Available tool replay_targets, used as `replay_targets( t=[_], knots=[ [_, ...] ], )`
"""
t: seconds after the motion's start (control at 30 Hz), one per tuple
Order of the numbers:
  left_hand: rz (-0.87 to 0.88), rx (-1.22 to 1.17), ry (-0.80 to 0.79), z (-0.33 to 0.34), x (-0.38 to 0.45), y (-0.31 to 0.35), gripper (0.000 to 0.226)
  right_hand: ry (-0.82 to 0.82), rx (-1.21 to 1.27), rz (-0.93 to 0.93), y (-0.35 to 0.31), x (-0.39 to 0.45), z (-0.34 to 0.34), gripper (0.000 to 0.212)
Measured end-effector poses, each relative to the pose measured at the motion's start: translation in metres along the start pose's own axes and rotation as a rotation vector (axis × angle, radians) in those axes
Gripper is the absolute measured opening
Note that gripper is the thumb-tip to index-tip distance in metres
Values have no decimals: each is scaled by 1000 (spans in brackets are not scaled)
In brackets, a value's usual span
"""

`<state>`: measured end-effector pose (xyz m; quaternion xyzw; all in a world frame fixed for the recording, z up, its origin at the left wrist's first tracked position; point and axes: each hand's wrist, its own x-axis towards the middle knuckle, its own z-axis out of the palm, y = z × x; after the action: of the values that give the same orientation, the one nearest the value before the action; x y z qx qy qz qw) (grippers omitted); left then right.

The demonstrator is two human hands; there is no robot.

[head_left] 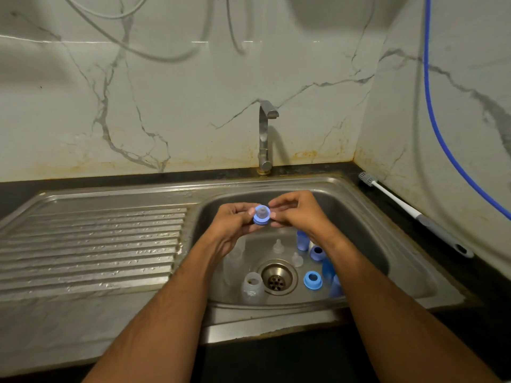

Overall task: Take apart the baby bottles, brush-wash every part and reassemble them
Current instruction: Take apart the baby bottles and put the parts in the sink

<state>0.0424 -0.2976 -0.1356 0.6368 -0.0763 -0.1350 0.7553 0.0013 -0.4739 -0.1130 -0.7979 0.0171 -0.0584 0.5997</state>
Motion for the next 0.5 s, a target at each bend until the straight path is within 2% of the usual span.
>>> replay_targets(
  t=[0.17,0.27,0.4,0.5],
  knots=[
    [42,56,11,5,1,-1,21,43,117,131,-3,1,4,18],
    [78,97,25,7,0,-1,20,31,170,125,-2,0,5,14],
    [77,88,41,8,-2,-2,21,63,139,78,-2,-3,8,14],
    [78,99,34,8,-5,-2,21,107,29,68,1,1,12,17]
  ],
)
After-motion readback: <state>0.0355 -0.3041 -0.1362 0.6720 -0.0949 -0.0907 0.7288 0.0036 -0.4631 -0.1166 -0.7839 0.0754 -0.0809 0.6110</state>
